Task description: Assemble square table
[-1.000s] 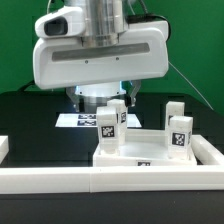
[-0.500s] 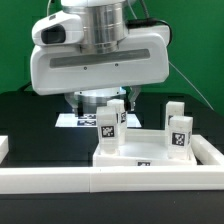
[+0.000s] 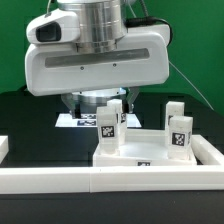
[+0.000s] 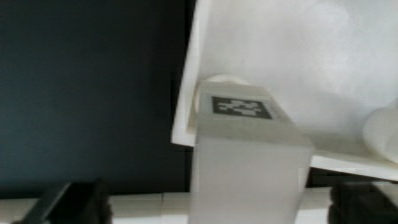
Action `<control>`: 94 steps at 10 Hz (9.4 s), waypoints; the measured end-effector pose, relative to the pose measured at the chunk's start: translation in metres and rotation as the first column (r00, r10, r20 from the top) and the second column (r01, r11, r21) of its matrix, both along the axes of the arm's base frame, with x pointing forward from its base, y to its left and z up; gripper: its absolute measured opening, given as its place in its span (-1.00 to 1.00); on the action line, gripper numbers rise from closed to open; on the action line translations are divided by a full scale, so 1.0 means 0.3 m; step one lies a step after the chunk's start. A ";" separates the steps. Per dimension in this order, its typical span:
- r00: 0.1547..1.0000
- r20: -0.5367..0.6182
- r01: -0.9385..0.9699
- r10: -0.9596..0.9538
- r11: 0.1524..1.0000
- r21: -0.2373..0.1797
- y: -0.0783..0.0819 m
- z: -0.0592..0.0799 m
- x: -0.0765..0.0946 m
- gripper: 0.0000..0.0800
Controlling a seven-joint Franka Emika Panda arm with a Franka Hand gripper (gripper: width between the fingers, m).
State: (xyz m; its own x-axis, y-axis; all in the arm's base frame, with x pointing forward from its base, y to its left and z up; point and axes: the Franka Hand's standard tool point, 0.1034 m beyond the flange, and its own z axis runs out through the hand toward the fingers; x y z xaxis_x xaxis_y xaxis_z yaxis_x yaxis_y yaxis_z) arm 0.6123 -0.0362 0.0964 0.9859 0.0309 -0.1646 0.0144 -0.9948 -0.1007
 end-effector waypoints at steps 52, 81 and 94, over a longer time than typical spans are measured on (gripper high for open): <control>0.979 0.143 0.151 -0.143 0.987 -0.052 0.134 -0.017 0.031 -0.29; 0.633 0.130 0.774 -0.763 0.630 -0.069 0.145 -0.024 0.046 0.62; 0.987 0.159 -0.007 0.017 0.998 -0.059 0.146 -0.030 0.038 0.62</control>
Offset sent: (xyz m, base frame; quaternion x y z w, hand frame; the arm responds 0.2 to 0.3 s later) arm 0.0000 0.0000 0.0000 0.0000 0.0000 0.0000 1.0000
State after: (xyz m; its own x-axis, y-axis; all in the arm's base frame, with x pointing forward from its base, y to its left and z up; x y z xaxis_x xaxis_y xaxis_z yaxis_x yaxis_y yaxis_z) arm 0.6238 0.0077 0.0873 0.9992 0.0380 -0.0076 0.0377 -0.9986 -0.0378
